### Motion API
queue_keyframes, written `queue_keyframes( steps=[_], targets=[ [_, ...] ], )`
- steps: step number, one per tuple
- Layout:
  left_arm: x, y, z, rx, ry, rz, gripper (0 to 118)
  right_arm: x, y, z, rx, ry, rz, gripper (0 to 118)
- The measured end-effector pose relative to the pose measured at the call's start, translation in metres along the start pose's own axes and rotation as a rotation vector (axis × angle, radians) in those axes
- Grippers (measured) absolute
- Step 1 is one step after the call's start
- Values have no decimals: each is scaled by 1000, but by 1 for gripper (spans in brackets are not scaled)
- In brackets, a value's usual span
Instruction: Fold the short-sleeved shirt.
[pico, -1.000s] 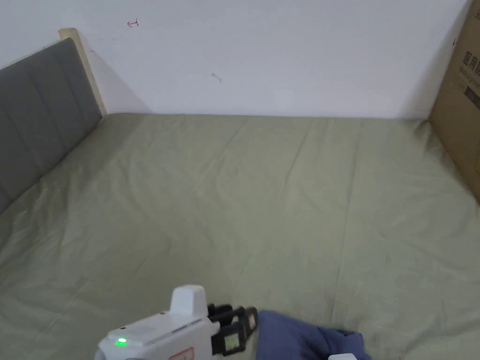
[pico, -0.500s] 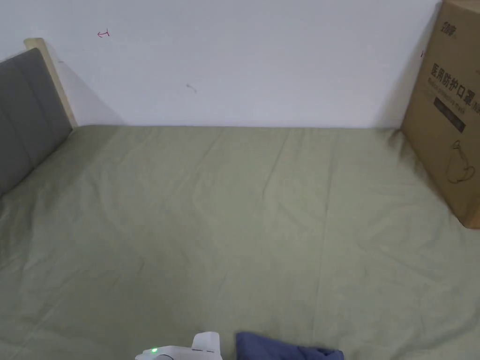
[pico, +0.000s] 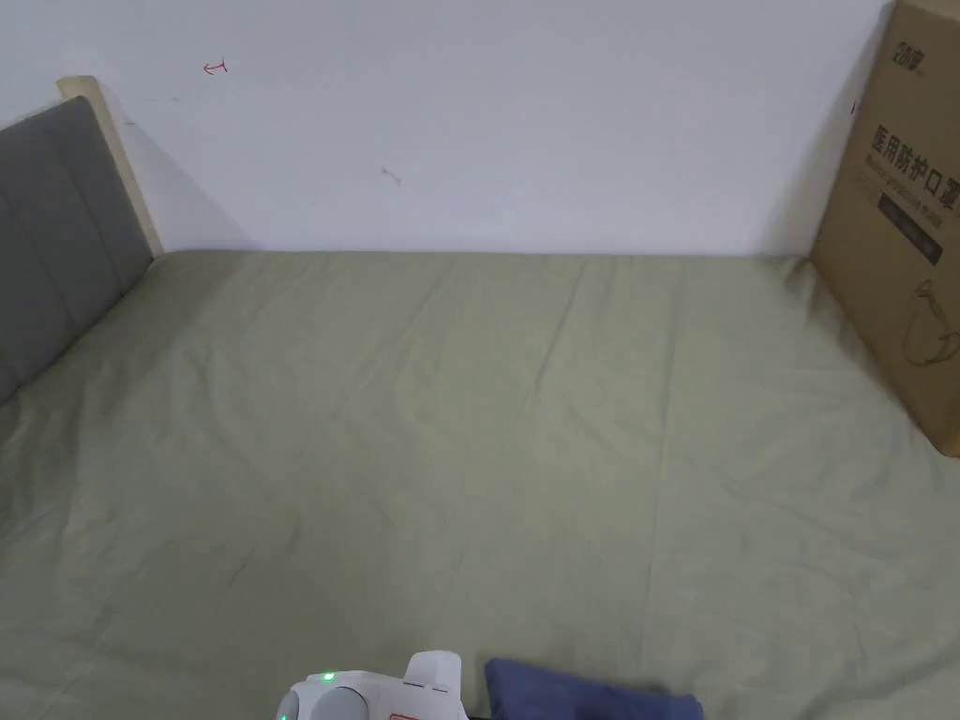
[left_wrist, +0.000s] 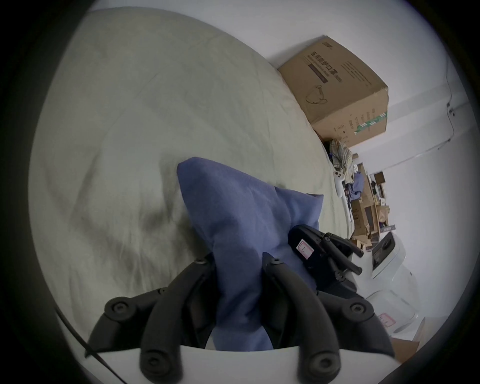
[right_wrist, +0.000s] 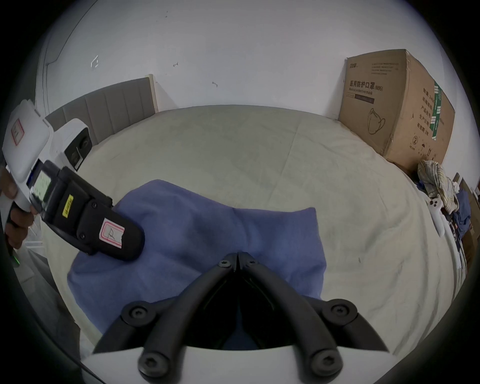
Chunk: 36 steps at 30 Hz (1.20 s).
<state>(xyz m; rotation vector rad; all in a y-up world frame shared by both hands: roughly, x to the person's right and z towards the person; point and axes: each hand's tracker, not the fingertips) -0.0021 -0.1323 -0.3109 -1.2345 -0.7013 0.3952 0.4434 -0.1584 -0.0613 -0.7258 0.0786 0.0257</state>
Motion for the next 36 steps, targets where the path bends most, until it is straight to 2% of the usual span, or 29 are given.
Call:
queue_keyframes(
  steps=[5,8,14,20,24,27,34,36],
  targets=[
    [-18,11,31,26,3,6,26,-21,27,8,78,39,33,0],
    [-43,18,69,52,59,-23,26,-34,46,7,128,68,57,0],
    [-128,30,179,117,270,8,26,-65,88,-3,217,135,84,0],
    [-227,29,283,189,480,136,26,-96,119,-25,278,185,98,0],
    [-270,31,334,226,591,195,26,-113,136,-38,293,208,111,0],
    [-299,34,350,228,624,294,26,-118,139,-45,293,214,119,0],
    [-305,37,337,193,616,322,27,-107,138,-53,260,200,134,0],
    [-302,40,340,199,618,325,37,-102,136,-49,259,195,131,0]
  ],
)
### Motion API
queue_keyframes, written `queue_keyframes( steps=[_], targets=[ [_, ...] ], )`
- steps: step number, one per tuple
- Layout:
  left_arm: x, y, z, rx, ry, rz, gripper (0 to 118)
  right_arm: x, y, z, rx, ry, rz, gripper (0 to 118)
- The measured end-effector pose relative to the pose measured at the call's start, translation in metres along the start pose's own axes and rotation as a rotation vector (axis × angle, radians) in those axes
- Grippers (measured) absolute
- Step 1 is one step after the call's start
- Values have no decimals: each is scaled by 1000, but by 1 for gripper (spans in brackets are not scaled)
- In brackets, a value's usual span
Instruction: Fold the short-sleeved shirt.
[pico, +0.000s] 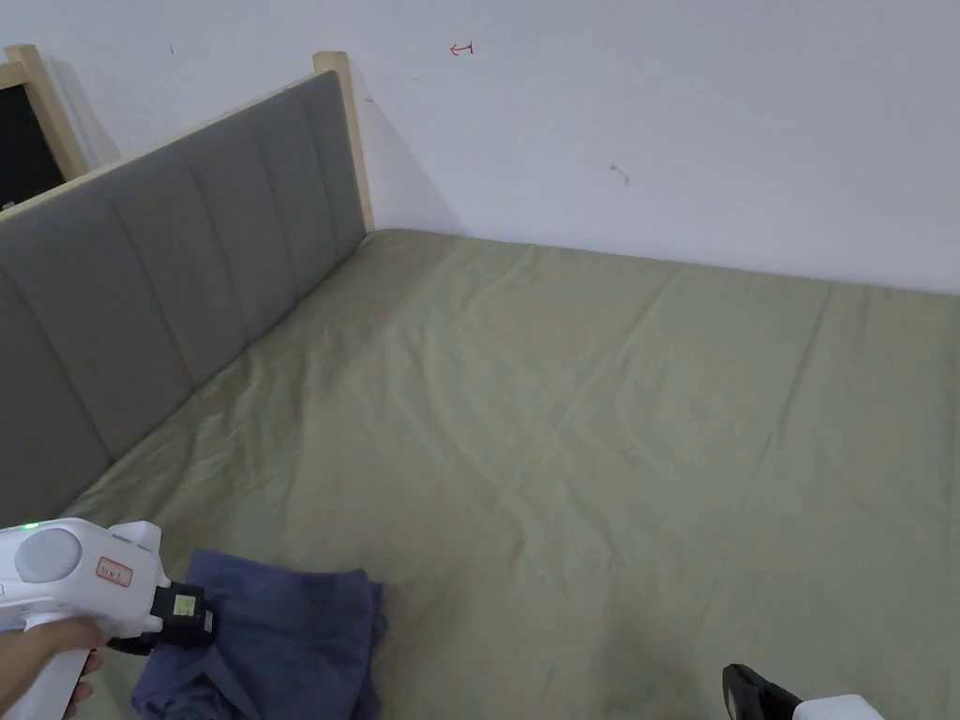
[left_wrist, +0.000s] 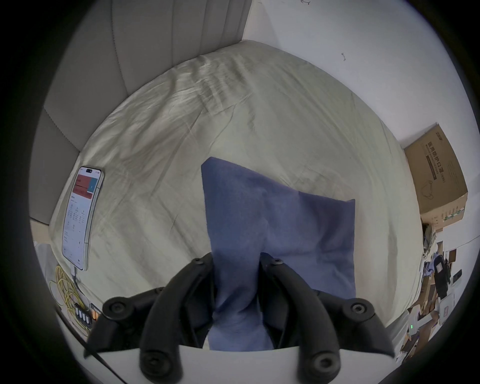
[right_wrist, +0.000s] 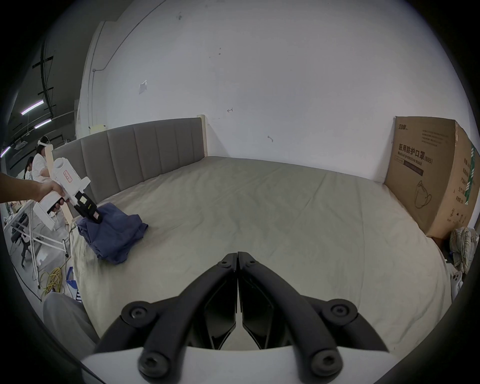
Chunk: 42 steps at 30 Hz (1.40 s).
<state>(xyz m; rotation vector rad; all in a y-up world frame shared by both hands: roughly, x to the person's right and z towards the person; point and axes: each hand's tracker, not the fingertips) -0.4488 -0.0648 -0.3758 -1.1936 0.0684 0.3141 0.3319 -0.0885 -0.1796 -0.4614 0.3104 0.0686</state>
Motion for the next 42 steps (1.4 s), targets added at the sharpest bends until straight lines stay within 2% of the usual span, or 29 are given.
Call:
queue_keyframes(
  steps=[4,5,11,15,22,28,33,34,36,38,41,42],
  targets=[
    [9,3,23,104,80,14,90,6,-1,13,9,-20,-19,0],
    [13,2,33,138,87,9,95,7,-2,17,18,-25,-27,0],
    [40,-1,86,252,64,33,95,12,10,42,93,-46,-41,0],
    [71,-10,121,342,55,-9,95,20,25,64,166,-59,-39,0],
    [154,-42,200,665,18,-97,93,33,67,117,300,-141,-17,0],
    [242,-83,256,965,-8,-228,84,40,91,169,373,-246,-29,0],
    [314,-124,276,1171,-41,-351,69,51,101,203,419,-305,-20,0],
    [327,-132,277,1197,-64,-361,62,74,93,211,428,-322,-9,0],
    [349,-143,275,1214,-119,-383,43,78,94,224,437,-355,10,0],
    [367,-153,270,1220,-188,-392,16,79,92,234,448,-368,8,0],
    [389,-164,257,1213,-233,-407,1,84,87,244,460,-385,1,0],
    [395,-170,253,1218,-241,-404,0,81,86,250,459,-394,-1,0]
  ],
)
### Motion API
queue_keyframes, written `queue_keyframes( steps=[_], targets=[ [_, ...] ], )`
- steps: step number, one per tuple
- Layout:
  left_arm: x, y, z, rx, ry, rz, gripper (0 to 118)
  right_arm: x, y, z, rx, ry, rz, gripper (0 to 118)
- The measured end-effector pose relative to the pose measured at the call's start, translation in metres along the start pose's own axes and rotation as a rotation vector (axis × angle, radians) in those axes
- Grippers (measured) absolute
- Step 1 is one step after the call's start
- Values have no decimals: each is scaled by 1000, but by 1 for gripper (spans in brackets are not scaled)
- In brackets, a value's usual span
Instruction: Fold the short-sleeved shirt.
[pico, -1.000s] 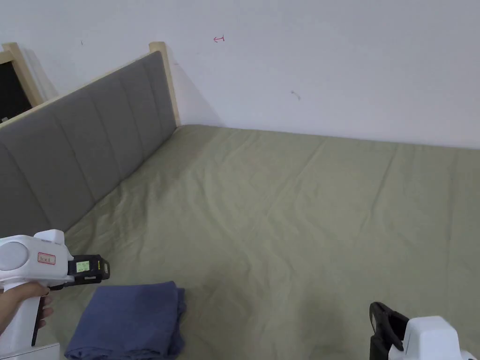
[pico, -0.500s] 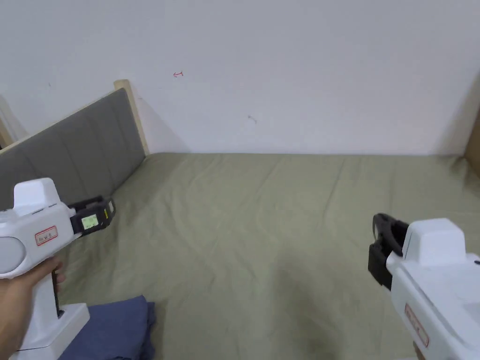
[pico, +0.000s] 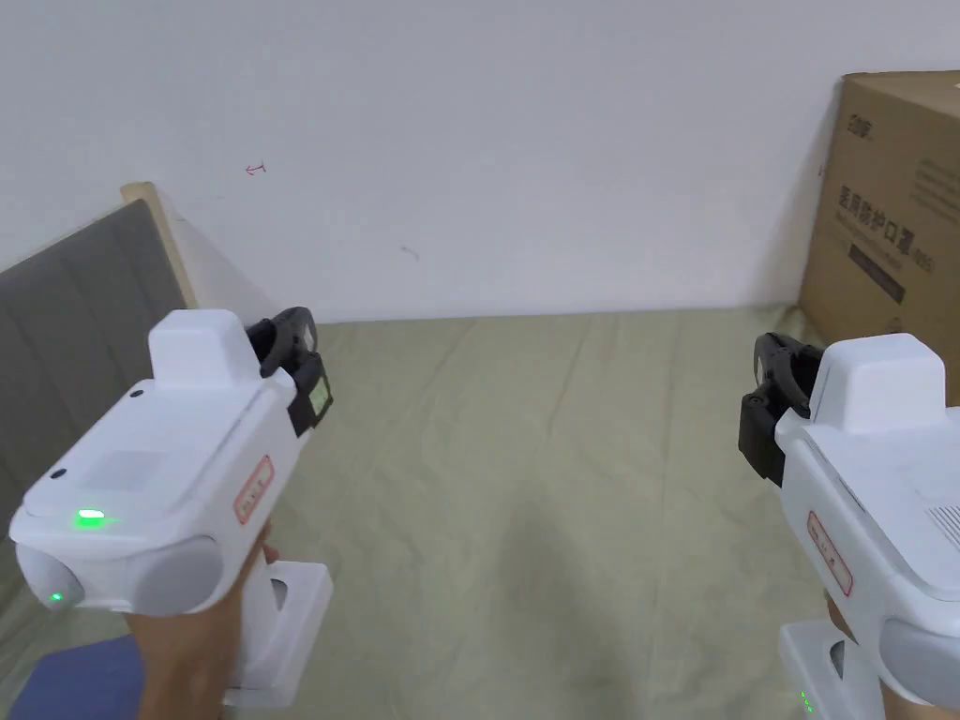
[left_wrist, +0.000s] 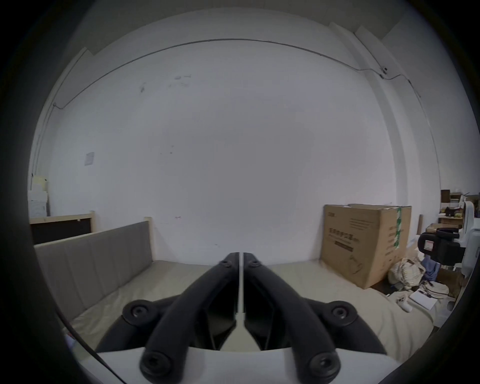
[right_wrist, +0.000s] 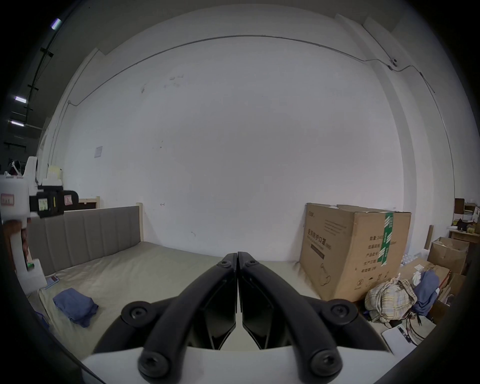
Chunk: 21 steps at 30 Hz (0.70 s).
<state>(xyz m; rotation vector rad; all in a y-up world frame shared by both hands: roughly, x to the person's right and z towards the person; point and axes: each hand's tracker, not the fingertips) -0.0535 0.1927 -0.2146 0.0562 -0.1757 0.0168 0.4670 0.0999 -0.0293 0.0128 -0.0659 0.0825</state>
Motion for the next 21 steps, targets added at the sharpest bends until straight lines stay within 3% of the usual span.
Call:
queue_keyframes(
  steps=[8,21],
  targets=[
    [40,-21,10,53,-12,-1,0,10,2,19,13,-45,24,0],
    [44,-31,14,25,-11,11,0,15,-1,25,25,-68,36,0]
  ],
)
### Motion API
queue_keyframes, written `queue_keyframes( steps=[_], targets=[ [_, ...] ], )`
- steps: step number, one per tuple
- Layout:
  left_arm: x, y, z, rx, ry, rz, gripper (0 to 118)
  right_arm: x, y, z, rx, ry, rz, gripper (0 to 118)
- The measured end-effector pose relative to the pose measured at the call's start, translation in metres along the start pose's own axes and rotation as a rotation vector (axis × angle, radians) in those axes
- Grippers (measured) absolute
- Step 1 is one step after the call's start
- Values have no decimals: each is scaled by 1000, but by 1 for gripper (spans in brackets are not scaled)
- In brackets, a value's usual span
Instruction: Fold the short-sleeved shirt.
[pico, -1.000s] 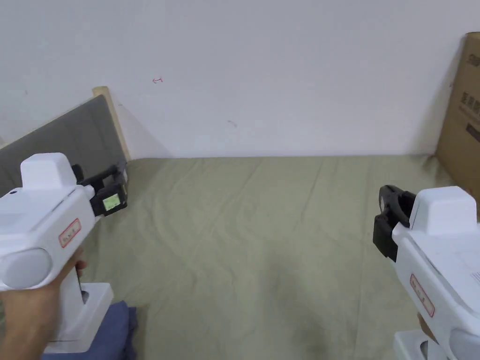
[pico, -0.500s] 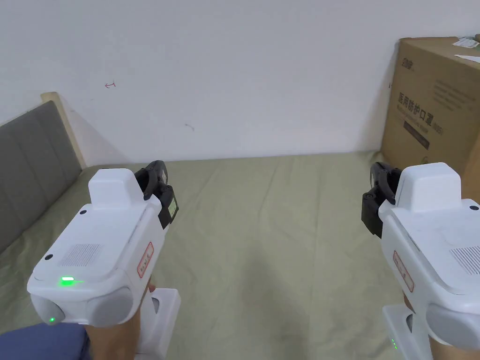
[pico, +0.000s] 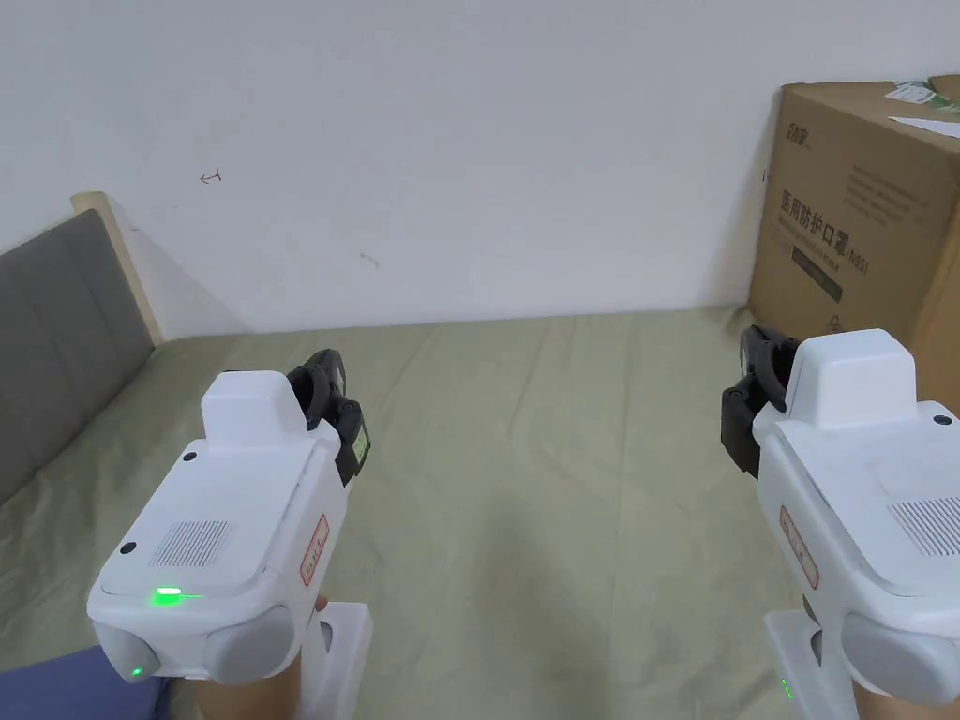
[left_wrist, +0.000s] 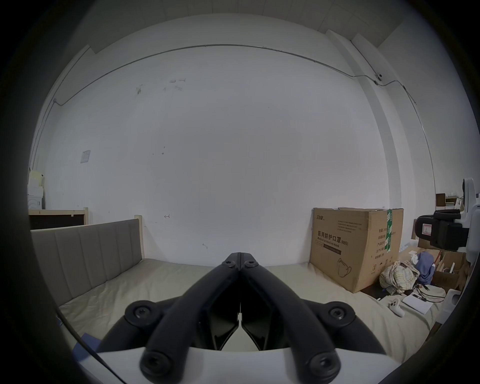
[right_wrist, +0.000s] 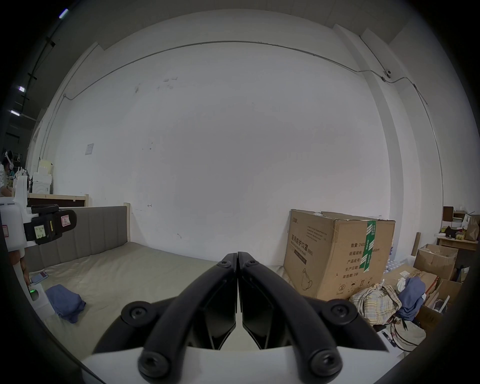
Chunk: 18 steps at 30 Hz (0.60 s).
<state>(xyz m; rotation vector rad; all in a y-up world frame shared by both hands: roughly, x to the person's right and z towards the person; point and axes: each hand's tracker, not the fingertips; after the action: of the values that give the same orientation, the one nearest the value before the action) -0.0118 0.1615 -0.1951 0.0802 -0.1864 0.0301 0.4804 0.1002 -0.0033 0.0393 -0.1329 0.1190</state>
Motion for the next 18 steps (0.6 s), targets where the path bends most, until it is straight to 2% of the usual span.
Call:
queue_keyframes(
  steps=[18],
  targets=[
    [0,2,-1,-5,1,-14,0,-1,3,-6,1,7,1,0]
  ],
)
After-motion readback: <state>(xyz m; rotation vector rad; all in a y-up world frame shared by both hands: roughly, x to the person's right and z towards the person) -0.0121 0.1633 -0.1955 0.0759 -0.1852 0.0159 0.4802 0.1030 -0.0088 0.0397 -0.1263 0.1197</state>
